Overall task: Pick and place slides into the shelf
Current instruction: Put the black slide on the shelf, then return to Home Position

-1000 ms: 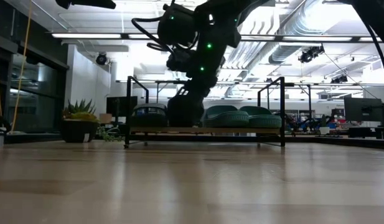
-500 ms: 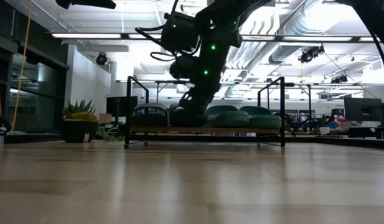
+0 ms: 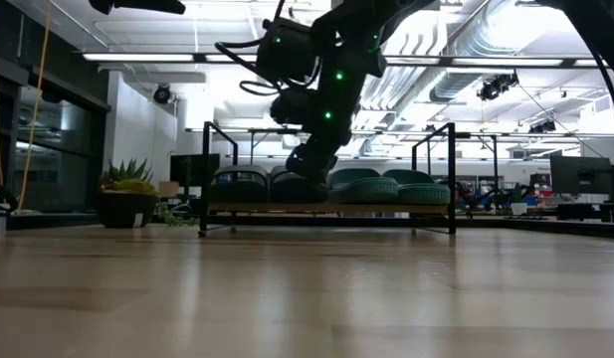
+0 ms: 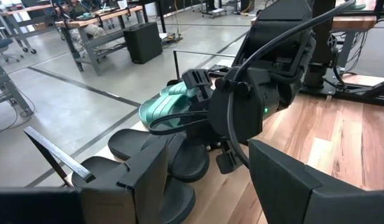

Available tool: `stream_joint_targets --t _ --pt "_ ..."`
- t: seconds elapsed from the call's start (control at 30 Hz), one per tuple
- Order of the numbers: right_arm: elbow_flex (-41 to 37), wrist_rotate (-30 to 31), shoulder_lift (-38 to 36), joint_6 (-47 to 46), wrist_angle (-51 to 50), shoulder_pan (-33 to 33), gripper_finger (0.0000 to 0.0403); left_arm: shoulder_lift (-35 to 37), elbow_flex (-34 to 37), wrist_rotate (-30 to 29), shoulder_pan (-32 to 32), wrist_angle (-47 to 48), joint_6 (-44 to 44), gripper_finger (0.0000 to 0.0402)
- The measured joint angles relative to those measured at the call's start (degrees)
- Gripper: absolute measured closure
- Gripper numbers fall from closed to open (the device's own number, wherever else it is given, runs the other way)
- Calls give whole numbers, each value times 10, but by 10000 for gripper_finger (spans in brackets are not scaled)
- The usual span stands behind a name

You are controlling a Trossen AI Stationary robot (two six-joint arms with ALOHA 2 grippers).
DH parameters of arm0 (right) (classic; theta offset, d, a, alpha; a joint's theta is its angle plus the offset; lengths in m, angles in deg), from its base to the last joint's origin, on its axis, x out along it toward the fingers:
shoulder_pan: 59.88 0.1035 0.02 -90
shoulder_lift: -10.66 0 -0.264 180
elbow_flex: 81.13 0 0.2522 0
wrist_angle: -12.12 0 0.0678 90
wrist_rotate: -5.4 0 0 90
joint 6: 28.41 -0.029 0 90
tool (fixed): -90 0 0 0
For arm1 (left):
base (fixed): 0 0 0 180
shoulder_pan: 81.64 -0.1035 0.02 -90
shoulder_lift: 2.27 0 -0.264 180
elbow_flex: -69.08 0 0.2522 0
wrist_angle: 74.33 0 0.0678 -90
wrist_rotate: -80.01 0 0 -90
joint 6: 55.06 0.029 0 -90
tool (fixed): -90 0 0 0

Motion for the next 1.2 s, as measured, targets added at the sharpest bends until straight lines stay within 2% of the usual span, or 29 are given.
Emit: stream_joint_targets --t 0.33,0.5,0.77,0.97,1.1,1.2 --pt "0 17 0 1 -28 27 244 0 0 0 0 0 0 195" --pt "0 50 -2 7 -31 38 244 0 0 0 0 0 0 195" --pt "0 41 -17 2 -34 62 244 0 0 0 0 2 0 195" --pt "0 -51 -53 18 -20 82 244 0 0 18 0 16 1 195" --pt "0 -107 -86 52 -4 96 244 2 0 70 0 16 43 195" --pt "0 -176 -111 77 9 104 244 2 0 103 1 16 78 195"
